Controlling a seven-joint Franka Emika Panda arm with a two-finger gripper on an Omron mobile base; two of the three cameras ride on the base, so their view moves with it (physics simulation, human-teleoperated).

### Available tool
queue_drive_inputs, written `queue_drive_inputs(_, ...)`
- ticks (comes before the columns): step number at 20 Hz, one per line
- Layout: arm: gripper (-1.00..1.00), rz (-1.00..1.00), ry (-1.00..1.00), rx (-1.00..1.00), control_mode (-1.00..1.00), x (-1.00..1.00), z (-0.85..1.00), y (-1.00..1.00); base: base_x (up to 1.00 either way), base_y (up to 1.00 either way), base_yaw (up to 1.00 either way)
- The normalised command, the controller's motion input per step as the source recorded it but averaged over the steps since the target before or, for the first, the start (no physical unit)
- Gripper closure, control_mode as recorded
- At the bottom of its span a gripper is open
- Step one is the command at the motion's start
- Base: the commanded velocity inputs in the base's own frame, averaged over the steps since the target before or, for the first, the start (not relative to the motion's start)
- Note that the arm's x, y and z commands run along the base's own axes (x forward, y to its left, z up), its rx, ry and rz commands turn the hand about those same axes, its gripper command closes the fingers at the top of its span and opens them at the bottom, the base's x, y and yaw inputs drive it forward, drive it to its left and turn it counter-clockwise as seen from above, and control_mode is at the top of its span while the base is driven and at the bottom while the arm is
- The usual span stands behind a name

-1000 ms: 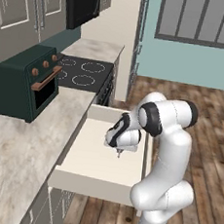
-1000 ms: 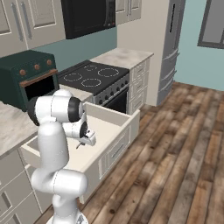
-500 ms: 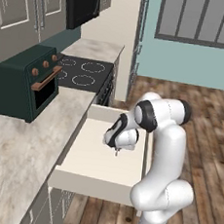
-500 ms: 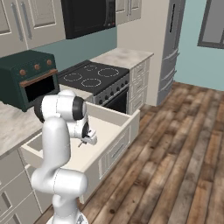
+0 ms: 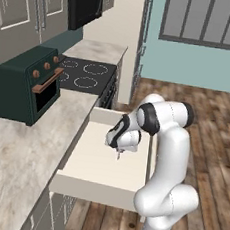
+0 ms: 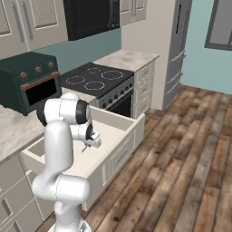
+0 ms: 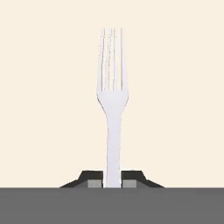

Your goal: Pick up the metallic utensils from the counter and place them in the open drawer. Make sure not to pick up any wooden utensils.

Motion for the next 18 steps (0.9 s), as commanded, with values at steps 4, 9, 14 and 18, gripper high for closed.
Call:
queue_drive_inputs(4,-1.0,0.0,0.0,0.0,-1.0,0.0,0.0,0.0,0.0,0.0,0.0)
queue_drive_inputs(9,-1.0,-0.01,0.0,0.0,-1.0,0.0,0.02,0.0,0.0,0.0,0.0)
queue_drive_inputs(14,-1.0,0.0,0.0,0.0,-1.0,-0.31,0.66,0.0,0.0,0.0,0.0)
queue_drive_inputs(18,-1.0,0.0,0.0,0.0,-1.0,-0.88,1.0,0.0,0.0,0.0,0.0)
